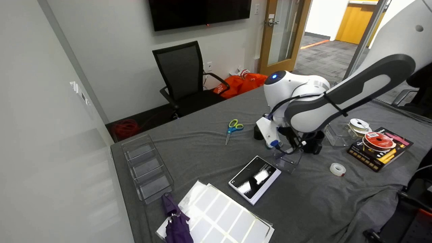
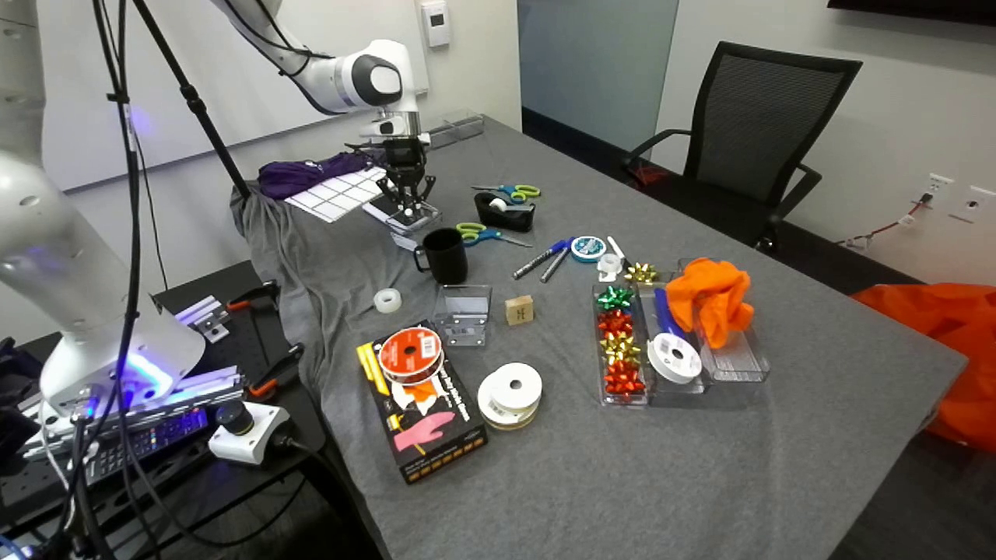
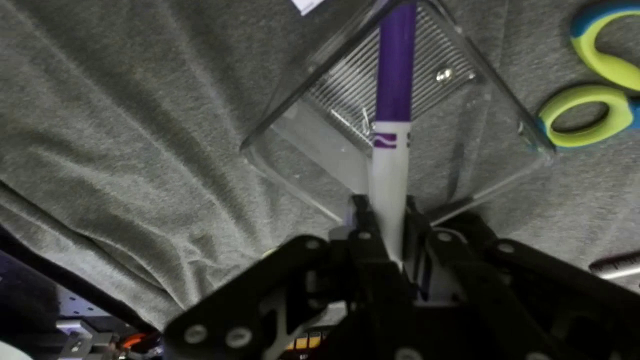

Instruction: Put the marker inside the black cup

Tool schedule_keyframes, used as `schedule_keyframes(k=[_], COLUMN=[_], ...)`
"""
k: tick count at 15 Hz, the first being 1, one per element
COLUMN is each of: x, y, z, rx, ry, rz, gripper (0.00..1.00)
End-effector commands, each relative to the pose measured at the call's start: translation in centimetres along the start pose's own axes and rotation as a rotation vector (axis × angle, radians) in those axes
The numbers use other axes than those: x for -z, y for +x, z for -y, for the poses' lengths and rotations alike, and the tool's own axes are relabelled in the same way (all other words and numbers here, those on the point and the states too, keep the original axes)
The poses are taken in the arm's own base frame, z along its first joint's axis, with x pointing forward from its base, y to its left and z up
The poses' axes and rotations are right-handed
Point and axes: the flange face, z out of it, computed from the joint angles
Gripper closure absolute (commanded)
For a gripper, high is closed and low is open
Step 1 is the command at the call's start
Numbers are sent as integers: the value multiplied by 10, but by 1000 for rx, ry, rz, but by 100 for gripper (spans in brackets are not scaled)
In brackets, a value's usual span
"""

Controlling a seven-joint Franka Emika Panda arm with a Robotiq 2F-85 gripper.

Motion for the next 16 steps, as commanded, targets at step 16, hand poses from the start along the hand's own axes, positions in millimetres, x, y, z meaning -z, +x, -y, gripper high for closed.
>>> schedule_keyframes(k=[16], x=[78], y=[141], z=[45], rx=[126], ry=[-159], rz=[55], gripper=[96])
